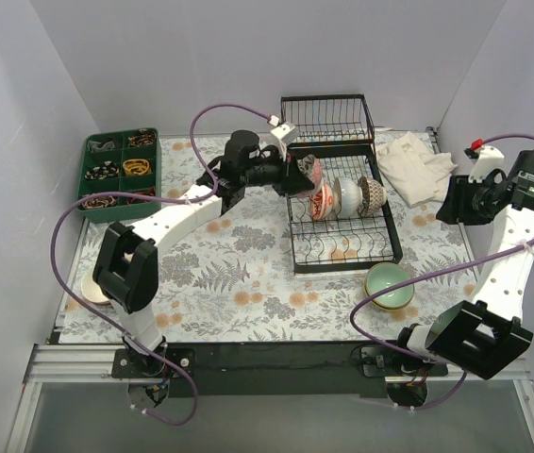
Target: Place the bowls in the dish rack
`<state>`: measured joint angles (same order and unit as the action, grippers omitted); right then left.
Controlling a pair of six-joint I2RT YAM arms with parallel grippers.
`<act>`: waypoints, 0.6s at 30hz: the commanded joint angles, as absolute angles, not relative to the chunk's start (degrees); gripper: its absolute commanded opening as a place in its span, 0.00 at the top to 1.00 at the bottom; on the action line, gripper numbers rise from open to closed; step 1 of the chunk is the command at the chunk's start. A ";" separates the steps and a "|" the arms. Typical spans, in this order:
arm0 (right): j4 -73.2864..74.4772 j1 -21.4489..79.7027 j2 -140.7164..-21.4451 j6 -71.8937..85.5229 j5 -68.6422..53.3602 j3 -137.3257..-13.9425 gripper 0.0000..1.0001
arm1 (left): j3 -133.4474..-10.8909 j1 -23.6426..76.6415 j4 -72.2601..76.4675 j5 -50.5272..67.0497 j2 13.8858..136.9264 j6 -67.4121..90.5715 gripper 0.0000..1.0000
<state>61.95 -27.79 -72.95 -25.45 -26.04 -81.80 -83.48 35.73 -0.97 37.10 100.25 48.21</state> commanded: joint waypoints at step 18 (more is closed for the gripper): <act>63.10 -28.04 -72.42 -27.86 -15.82 -76.55 0.47 | -78.40 31.29 32.78 25.30 109.68 108.27 1.00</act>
<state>62.94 -27.79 -72.90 -27.03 -17.34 -75.11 -79.68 31.24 26.68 26.35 109.45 100.27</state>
